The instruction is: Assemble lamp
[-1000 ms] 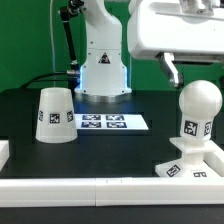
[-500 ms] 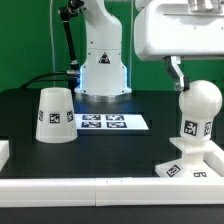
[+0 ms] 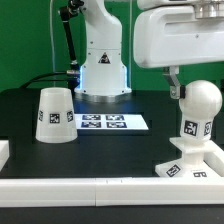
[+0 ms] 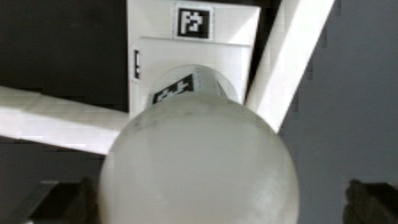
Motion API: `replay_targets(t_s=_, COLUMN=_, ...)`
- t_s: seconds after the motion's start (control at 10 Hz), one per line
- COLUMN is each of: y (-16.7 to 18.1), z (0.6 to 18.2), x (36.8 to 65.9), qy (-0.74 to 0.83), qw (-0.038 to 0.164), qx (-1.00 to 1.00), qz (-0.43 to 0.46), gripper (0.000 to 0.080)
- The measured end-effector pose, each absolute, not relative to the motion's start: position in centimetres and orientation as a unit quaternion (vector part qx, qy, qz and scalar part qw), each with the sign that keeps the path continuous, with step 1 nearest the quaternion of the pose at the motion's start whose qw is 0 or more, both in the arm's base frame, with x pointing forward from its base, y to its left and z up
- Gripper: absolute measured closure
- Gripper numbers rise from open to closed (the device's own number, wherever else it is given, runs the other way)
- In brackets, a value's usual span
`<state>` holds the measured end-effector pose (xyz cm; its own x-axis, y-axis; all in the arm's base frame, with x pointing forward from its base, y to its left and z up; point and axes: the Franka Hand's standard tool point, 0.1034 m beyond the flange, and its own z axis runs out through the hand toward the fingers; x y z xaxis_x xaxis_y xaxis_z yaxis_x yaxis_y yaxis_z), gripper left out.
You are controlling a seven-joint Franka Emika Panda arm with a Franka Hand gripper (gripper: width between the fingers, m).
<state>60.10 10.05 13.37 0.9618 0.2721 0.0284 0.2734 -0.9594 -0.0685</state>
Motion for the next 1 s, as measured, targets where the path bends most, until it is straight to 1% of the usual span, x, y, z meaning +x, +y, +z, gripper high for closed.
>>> replay_targets(t_s=0.3, y=9.8, z=12.9, x=60.6, qy=-0.138, qw=0.035, qx=-0.990, qz=-0.008, gripper=0.0101)
replay_targets(t_s=0.5, y=9.3, z=12.2, x=60.4, qy=-0.135, qw=0.034, qx=-0.990, qz=-0.002, gripper=0.0101)
replay_targets(t_s=0.7, y=9.1, z=12.0, x=60.4, qy=-0.138, qw=0.034, qx=-0.990, qz=-0.002, gripper=0.0101)
replay_targets(t_s=0.8, y=9.1, z=12.1, x=60.5, qy=-0.140, qw=0.034, qx=-0.990, qz=-0.003, gripper=0.0204)
replay_targets(t_s=0.9, y=9.1, z=12.1, x=60.5, qy=-0.140, qw=0.034, qx=-0.990, qz=-0.002, gripper=0.0223)
replay_targets(t_s=1.0, y=9.1, z=12.1, x=60.5, qy=-0.132, qw=0.034, qx=-0.991, qz=-0.002, gripper=0.0223)
